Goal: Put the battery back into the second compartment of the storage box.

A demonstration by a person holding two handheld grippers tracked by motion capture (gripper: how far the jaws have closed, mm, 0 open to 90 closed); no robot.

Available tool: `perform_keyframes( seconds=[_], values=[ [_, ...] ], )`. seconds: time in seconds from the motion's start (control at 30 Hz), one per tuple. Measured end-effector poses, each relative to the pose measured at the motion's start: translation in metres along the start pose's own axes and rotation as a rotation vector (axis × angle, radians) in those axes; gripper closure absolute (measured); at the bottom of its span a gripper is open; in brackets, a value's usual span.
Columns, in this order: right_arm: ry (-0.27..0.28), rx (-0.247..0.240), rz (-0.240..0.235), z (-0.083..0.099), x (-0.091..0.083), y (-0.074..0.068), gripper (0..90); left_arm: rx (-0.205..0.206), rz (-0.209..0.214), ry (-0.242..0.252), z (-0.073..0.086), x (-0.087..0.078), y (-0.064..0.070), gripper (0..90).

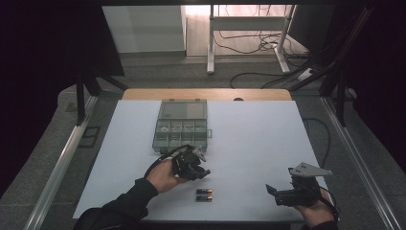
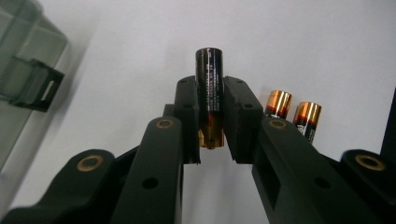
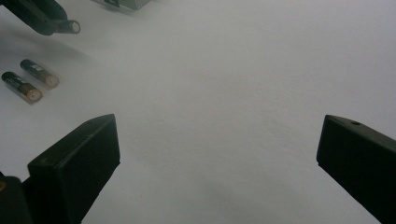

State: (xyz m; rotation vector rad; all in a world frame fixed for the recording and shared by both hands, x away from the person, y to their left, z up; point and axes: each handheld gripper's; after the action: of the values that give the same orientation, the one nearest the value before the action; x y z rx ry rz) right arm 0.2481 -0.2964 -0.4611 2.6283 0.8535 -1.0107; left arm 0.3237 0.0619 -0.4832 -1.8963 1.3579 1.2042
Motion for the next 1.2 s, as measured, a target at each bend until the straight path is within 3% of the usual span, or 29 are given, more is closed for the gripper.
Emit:
perform_keyframes(
  seconds=[0.33, 0.67, 0.87, 1.2],
  values=[
    [0.001, 0.001, 0.0, 0.0, 0.0, 0.0, 0.0, -0.034, -0.047, 0.038, 0.002, -0.016, -0.011, 76.6],
    [0.0, 0.002, 0.0, 0.0, 0.0, 0.0, 0.0, -0.116, -0.103, 0.087, 0.003, -0.036, -0.028, 76.6],
    [-0.002, 0.002, 0.0, 0.0, 0.0, 0.0, 0.0, -0.133, -0.133, 0.087, 0.006, -0.046, -0.039, 76.6],
    [-0.002, 0.002, 0.0, 0.0, 0.0, 0.0, 0.0, -0.197, -0.176, 0.09, 0.012, -0.056, -0.06, 76.5]
  ],
)
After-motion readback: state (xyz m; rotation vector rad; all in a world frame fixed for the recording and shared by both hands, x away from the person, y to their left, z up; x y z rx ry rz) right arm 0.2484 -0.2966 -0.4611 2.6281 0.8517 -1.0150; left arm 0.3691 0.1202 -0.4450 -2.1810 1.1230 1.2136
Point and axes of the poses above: each handheld gripper's, and its own axes: x roughly forward along the jaws, z roughly out of its underside, y roughly to its right, and after that the axes turned 2 degrees about x, right-handed
